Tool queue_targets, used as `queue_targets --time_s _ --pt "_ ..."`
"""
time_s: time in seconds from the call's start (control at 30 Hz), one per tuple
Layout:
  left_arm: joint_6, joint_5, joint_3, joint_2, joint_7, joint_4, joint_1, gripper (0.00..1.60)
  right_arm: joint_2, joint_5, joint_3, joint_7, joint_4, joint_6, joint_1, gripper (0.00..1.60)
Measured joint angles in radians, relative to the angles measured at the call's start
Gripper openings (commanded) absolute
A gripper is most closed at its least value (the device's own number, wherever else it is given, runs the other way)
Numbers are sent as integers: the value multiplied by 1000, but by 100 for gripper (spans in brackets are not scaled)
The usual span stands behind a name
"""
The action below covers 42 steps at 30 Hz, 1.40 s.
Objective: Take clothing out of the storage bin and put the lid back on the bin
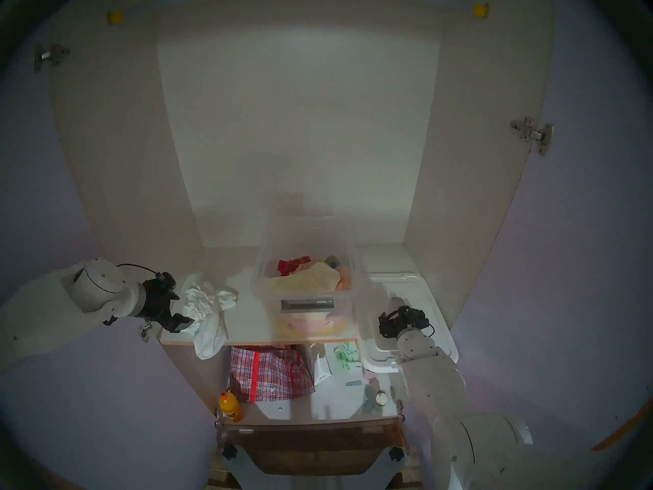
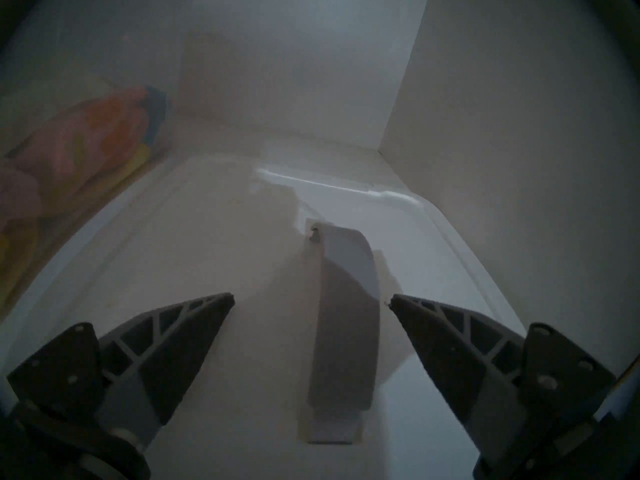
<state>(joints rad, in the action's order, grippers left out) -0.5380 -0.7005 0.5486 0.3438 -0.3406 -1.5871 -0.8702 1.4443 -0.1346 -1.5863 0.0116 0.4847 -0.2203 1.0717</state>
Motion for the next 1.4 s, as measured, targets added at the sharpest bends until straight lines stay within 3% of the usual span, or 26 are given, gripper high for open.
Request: queue_targets --time_s 0.13,0.17,0.27,0.37,0.43,0.83,0.97,1.1,1.23,1.4 --pt "0 0 0 0 0 0 0 160 4 -4 -1 31 -11 -39 -3 71" --pt "0 0 0 0 0 0 0 160 5 -4 -1 37 -12 -44 -3 58" --pt "0 0 0 0 0 0 0 160 10 -5 -5 64 -15 -59 -2 44" --pt "0 0 0 0 0 0 0 160 17 -2 -19 96 -14 -71 -2 4" --pt "0 0 0 0 0 0 0 160 24 4 -36 128 -3 -81 3 0" --pt "0 0 0 0 1 0 0 160 109 34 -103 275 183 -93 38 0" --pt "0 0 0 0 1 -1 0 160 145 30 -108 366 303 -89 65 0" --pt "0 0 0 0 0 0 0 160 174 15 -107 484 445 -28 106 0" --pt "0 0 0 0 -1 0 0 160 180 10 -103 498 476 30 113 0" --pt "0 0 0 0 -1 0 0 160 190 10 -105 513 474 51 116 0"
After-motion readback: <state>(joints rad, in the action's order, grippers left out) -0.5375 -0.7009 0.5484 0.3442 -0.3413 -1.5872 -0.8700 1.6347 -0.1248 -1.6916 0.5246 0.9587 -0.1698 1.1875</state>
